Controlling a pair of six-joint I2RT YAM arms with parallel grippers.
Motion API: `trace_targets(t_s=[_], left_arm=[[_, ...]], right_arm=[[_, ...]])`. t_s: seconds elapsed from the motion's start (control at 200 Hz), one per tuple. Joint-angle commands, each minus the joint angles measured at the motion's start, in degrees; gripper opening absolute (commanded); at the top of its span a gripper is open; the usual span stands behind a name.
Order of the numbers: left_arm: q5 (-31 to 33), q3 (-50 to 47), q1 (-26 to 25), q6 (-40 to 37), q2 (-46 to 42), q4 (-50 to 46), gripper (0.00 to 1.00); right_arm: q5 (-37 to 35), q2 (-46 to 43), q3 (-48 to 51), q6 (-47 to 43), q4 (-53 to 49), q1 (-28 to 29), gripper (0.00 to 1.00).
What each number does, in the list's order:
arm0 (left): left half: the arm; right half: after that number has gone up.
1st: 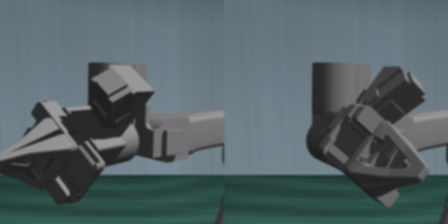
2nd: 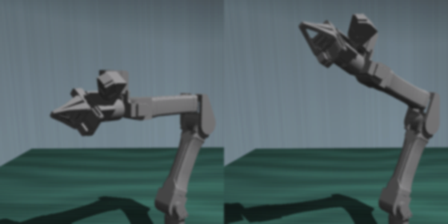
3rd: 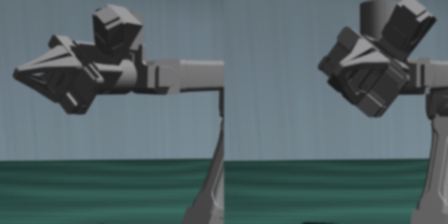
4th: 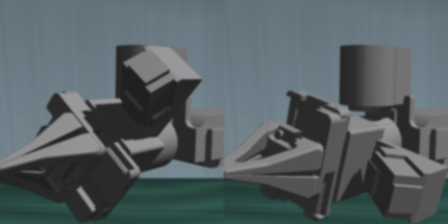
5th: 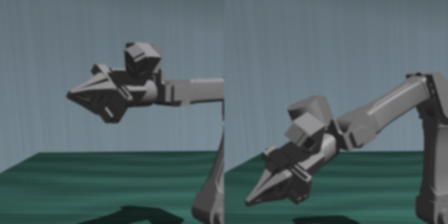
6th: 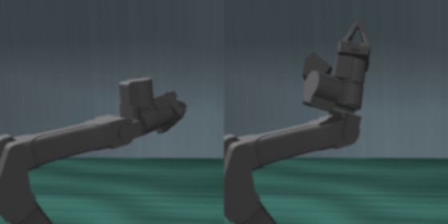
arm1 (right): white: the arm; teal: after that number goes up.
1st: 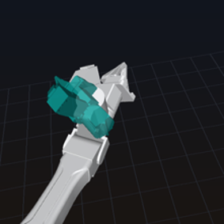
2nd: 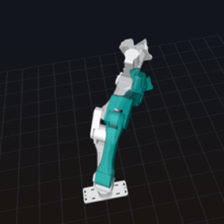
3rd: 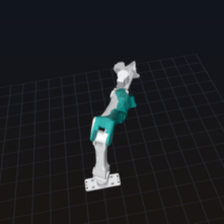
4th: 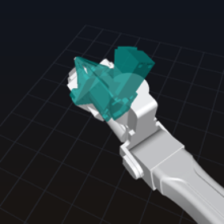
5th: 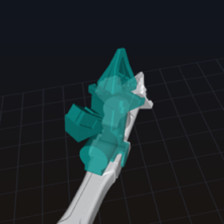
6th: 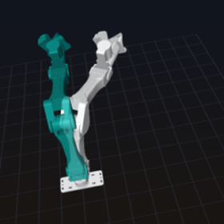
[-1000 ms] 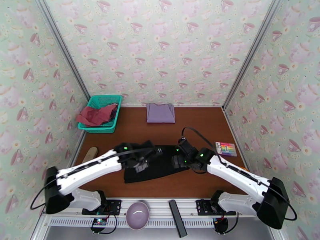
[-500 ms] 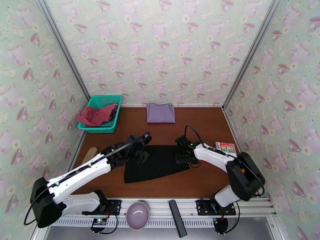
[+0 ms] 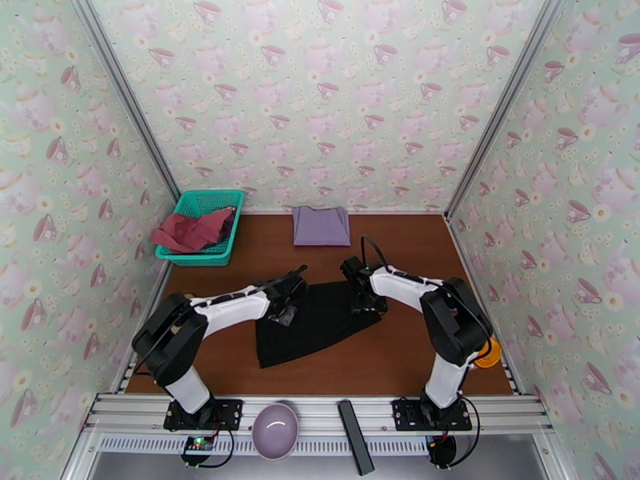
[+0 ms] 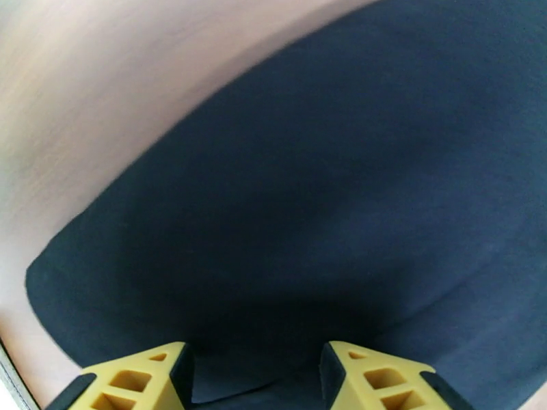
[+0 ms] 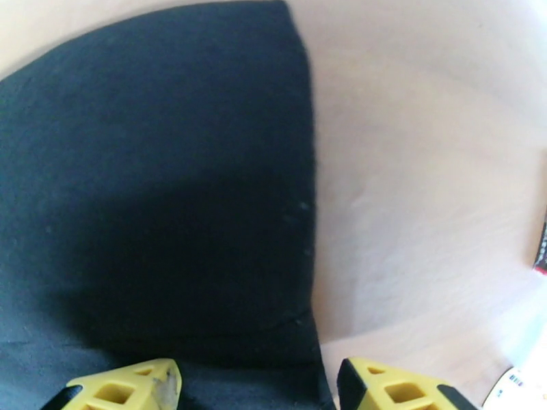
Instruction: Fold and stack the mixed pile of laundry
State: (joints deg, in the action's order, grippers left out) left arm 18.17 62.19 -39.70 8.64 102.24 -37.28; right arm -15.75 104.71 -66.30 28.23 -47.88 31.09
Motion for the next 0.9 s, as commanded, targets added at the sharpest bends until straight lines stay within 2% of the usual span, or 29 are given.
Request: trace_targets(t_s=[0.0,0.22,0.416,0.536,0.706,0.897], left_arm=[[3.4,9.1,1.4,-5.1,10.6,0.9,0.54],[0.8,15.1,4.0,-10.0,16.3,3.4,0.51],[1.5,18.7,5.1,-14.4,15.1,4.0,0.51],[0.6,19.7,4.9,-15.2,9.7,1.7,0.51],[0.1,16.2,2.5,-14.7,-3.2,0.0,0.53],[-3.7,10.6,0.8,-7.9,-15.9,-0.7,0.61]], right_arm=[[-3.4,2.8,0.4,-2.6,-1.7,-2.5,0.64],[5.6,-2.7,5.4,-3.0,3.7,-6.5,0.62],[11.6,-6.3,6.2,-2.9,6.3,-7.8,0.62],[11.3,-8.7,5.1,-3.7,5.0,-8.7,0.64],[11.6,-11.9,5.8,-4.4,4.2,-10.2,0.67],[13.3,-11.9,6.6,-5.1,6.3,-11.0,0.67]])
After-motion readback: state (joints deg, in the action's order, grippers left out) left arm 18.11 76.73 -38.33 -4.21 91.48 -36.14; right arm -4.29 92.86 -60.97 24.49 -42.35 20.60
